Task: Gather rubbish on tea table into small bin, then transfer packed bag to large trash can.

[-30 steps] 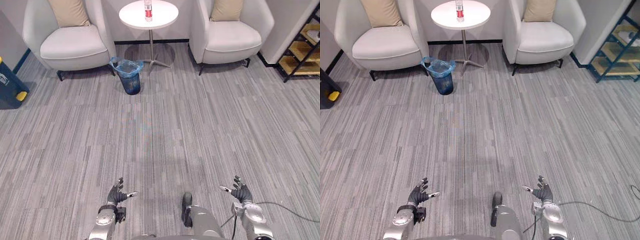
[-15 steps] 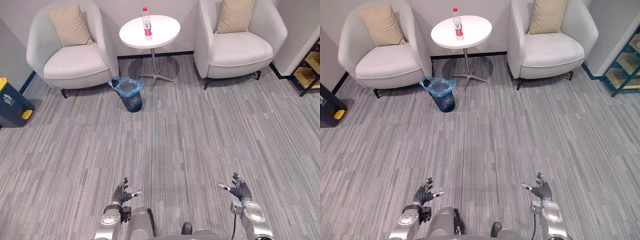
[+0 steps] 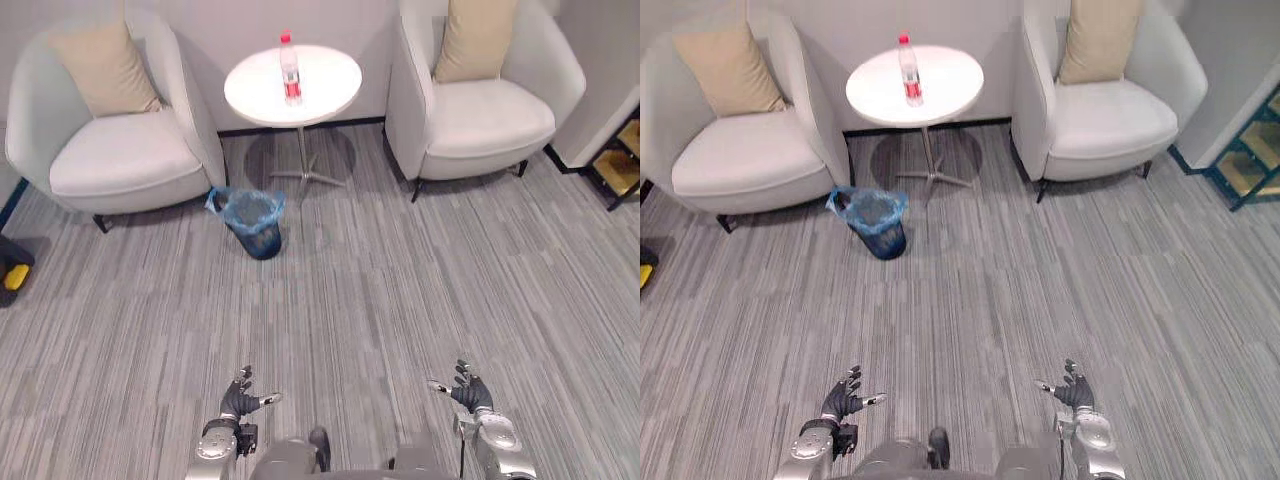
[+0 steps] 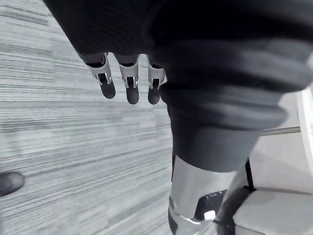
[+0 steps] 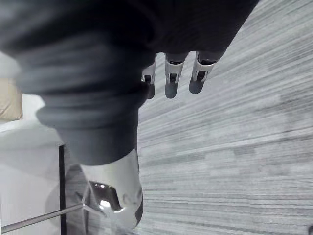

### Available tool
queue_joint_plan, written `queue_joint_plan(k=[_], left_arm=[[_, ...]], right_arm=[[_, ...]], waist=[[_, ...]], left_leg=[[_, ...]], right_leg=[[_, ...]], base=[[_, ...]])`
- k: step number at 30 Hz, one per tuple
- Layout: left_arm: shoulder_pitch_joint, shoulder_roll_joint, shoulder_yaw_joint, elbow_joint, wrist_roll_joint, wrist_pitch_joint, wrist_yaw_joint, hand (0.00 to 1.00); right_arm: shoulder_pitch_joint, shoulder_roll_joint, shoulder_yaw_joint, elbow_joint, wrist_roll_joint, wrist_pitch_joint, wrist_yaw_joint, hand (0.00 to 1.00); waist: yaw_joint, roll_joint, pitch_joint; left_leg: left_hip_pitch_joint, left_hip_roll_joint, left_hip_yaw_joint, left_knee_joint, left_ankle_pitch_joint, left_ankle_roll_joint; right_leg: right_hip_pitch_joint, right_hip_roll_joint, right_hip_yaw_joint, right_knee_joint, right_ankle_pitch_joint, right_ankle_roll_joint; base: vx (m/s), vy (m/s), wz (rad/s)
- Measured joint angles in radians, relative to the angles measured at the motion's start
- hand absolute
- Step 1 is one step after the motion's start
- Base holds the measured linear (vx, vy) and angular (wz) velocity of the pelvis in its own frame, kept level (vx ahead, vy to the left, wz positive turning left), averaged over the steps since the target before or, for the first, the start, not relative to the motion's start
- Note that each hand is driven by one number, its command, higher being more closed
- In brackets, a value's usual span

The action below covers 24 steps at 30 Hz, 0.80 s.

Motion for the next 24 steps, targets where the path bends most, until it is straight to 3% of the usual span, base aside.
queue_joint_plan(k=[2, 3, 4, 5, 6, 7, 9, 10, 11, 13, 15, 16, 19, 20, 21, 22, 23, 24], left_arm=[[-0.006, -0.003, 0.0, 0.006, 0.0, 0.0, 0.0, 0.0], [-0.004, 0.0, 0.0, 0.01, 0.001, -0.002, 0.0, 0.0], [-0.003, 0.005, 0.0, 0.022, 0.002, -0.002, 0.001, 0.0], [-0.002, -0.002, 0.001, 0.043, 0.002, -0.002, 0.0, 0.0], [-0.005, -0.016, 0.002, 0.061, 0.004, 0.0, -0.001, 0.0], [-0.011, -0.022, 0.001, 0.06, 0.005, -0.002, -0.001, 0.0], [-0.02, -0.037, 0.01, 0.059, 0.005, -0.002, 0.0, 0.0], [-0.013, -0.049, 0.01, 0.054, 0.004, -0.002, -0.001, 0.0], [0.005, -0.06, 0.01, 0.037, 0.003, -0.002, -0.002, 0.0], [0.023, -0.072, 0.009, 0.013, 0.002, -0.002, -0.003, 0.0], [0.026, -0.077, 0.009, 0.004, 0.001, -0.002, -0.002, 0.0], [0.027, -0.077, 0.01, 0.001, 0.001, -0.002, -0.002, 0.0], [0.032, -0.082, 0.007, 0.0, 0.001, -0.001, -0.003, 0.0], [0.036, -0.082, 0.006, 0.0, 0.001, -0.001, -0.004, 0.0], [0.044, -0.08, 0.007, 0.0, 0.001, -0.001, -0.004, 0.0], [0.054, -0.073, 0.009, 0.001, 0.001, 0.0, -0.003, 0.0], [0.06, -0.073, 0.008, 0.001, 0.001, 0.0, -0.003, 0.0], [0.056, -0.053, 0.009, 0.001, 0.001, 0.0, -0.002, 0.0]], right_arm=[[0.006, -0.004, 0.0, 0.0, 0.0, 0.0, 0.0, 0.0], [0.016, -0.002, 0.0, 0.0, 0.0, 0.0, 0.0, 0.0], [0.032, -0.003, -0.001, 0.0, 0.0, 0.001, -0.001, 0.0], [0.046, -0.008, -0.003, 0.001, 0.0, 0.001, -0.001, 0.0], [0.047, -0.015, -0.01, 0.007, 0.0, 0.005, -0.002, 0.0], [0.043, -0.014, -0.016, 0.004, 0.001, 0.005, -0.002, 0.0], [0.048, -0.006, -0.016, 0.001, 0.002, 0.006, -0.002, 0.0], [0.059, 0.005, -0.005, -0.009, 0.004, 0.007, -0.002, 0.0], [0.069, 0.017, 0.006, -0.021, 0.01, 0.006, -0.003, 0.0], [0.078, 0.031, 0.006, -0.048, 0.021, -0.002, -0.003, 0.0], [0.076, 0.035, -0.011, -0.061, 0.029, -0.003, -0.005, 0.0], [0.074, 0.033, -0.019, -0.061, 0.038, -0.003, -0.006, 0.0], [0.069, 0.031, -0.046, -0.053, 0.038, -0.002, -0.007, 0.0], [0.071, 0.026, -0.053, -0.045, 0.038, -0.001, -0.008, 0.0], [0.075, 0.018, -0.056, -0.038, 0.038, -0.001, -0.008, 0.0], [0.078, 0.021, -0.051, -0.028, 0.038, 0.0, -0.008, 0.0], [0.074, 0.025, -0.041, -0.021, 0.038, 0.0, -0.008, 0.0], [0.073, 0.03, -0.03, -0.018, 0.037, -0.001, -0.003, 0.0]], waist=[[-0.015, 0.006, 0.003], [-0.026, -0.001, 0.0], [-0.046, -0.021, -0.006], [-0.051, -0.02, -0.009], [-0.043, 0.009, -0.02], [-0.047, 0.015, -0.021], [-0.046, 0.022, -0.016], [-0.038, 0.023, -0.013], [-0.028, 0.023, -0.011], [-0.011, 0.019, -0.009], [0.009, 0.023, -0.009], [0.014, 0.028, -0.01], [0.015, 0.023, -0.004], [0.015, 0.025, -0.004], [0.02, 0.037, -0.006], [0.041, 0.036, -0.011], [0.044, 0.02, -0.012], [0.04, -0.02, -0.017]], left_leg=[[0.026, 0.019, -0.022, -0.003, 0.003, -0.011], [0.046, 0.024, -0.046, -0.007, 0.004, -0.042], [0.079, 0.024, -0.074, -0.011, -0.021, -0.087], [0.103, 0.034, -0.101, -0.01, -0.042, -0.116], [0.095, 0.073, -0.105, 0.01, -0.041, -0.131], [0.076, 0.085, -0.116, 0.07, -0.031, -0.147], [-0.006, 0.123, -0.147, 0.294, -0.004, -0.189], [-0.087, 0.157, -0.161, 0.517, 0.045, -0.214], [-0.155, 0.191, -0.143, 0.711, 0.032, -0.206], [-0.243, 0.226, -0.088, 0.838, 0.009, -0.169], [-0.326, 0.237, -0.037, 0.791, -0.013, -0.138], [-0.363, 0.229, -0.01, 0.686, -0.02, -0.125], [-0.386, 0.143, 0.009, 0.321, -0.005, -0.132], [-0.374, 0.113, 0.006, 0.178, 0.034, -0.144], [-0.355, 0.097, 0.002, 0.03, 0.119, -0.145], [-0.313, 0.086, 0.012, 0.003, 0.223, -0.115], [-0.306, 0.067, 0.013, 0.007, 0.219, -0.097], [-0.326, 0.025, 0.012, 0.054, 0.171, -0.06]], right_leg=[[-0.007, 0.03, 0.008, -0.178, 0.065, -0.008], [0.005, 0.044, 0.033, -0.327, 0.151, -0.004], [0.016, 0.049, 0.067, -0.447, 0.326, -0.009], [0.035, 0.056, 0.068, -0.444, 0.425, -0.078], [0.031, 0.08, 0.058, -0.406, 0.397, -0.088], [0.034, 0.089, 0.036, -0.377, 0.346, -0.103], [0.097, 0.108, 0.001, -0.392, 0.302, -0.121], [0.177, 0.124, -0.015, -0.431, 0.285, -0.132], [0.26, 0.141, -0.018, -0.475, 0.276, -0.144], [0.354, 0.154, -0.01, -0.541, 0.267, -0.147], [0.4, 0.151, -0.001, -0.578, 0.262, -0.142], [0.41, 0.141, 0.0, -0.582, 0.25, -0.13], [0.439, 0.09, 0.0, -0.58, 0.21, -0.088], [0.452, 0.077, 0.003, -0.579, 0.194, -0.071], [0.472, 0.074, 0.013, -0.576, 0.166, -0.05], [0.494, 0.066, 0.043, -0.576, 0.143, -0.029], [0.501, 0.049, 0.051, -0.577, 0.133, -0.014], [0.504, 0.009, 0.054, -0.575, 0.121, 0.003]], base=[[0.4, -0.139, 0.35], [0.51, -0.216, 0.72], [0.53, -0.239, 0.78], [0.56, -0.257, 0.46], [0.52, -0.253, 0.33], [0.6, -0.293, 0.33], [0.55, -0.284, 0.45], [0.41, -0.207, 0.28], [0.37, -0.156, 0.15], [0.36, -0.111, -0.09], [0.28, -0.015, -0.09], [0.2, 0.055, -0.01], [0.3, 0.154, 0.07], [0.27, 0.186, -0.03], [0.39, 0.26, -0.27], [0.41, 0.251, -0.34], [0.5, 0.237, -0.16], [0.4, 0.165, 0.15]])
